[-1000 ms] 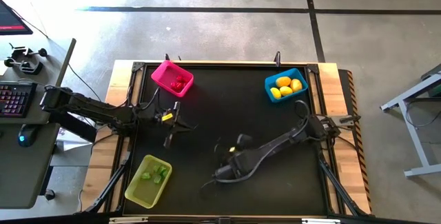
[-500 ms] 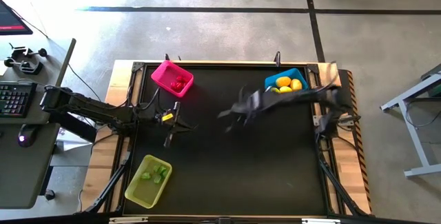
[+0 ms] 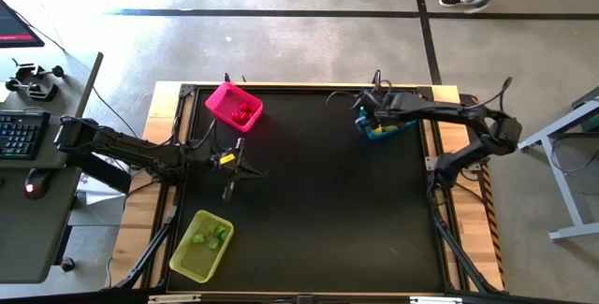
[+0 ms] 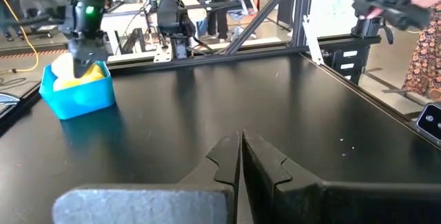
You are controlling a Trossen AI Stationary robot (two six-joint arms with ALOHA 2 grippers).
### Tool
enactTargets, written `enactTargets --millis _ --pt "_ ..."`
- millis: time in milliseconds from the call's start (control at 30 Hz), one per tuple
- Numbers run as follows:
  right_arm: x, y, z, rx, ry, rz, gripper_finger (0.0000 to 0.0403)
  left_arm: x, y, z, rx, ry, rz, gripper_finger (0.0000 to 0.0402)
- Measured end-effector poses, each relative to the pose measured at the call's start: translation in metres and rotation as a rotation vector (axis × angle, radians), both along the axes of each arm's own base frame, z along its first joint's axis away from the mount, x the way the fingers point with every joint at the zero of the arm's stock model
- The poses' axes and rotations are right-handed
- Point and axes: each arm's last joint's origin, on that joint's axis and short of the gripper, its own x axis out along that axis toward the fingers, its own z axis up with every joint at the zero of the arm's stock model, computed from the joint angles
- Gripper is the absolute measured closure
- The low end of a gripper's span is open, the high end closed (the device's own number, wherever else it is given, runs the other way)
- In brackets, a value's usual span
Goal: Sort produce into baskets
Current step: Put the yellow lemon into the blue bin
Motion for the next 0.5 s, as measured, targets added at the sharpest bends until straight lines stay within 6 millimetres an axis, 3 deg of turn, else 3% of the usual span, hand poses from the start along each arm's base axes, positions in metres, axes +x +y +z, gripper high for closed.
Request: enactTargets --millis 167,500 --pt "-0.018 -0.019 -0.009 0.011 0.012 -0.106 0.0235 0.000 0.000 0.000 0.000 0.000 0.000 0.0397" --pt "-0.032 -0.027 -0.013 0.004 0.131 -0.106 0.0236 0.000 0.000 -0.002 0.011 0.015 -0.001 0.0397"
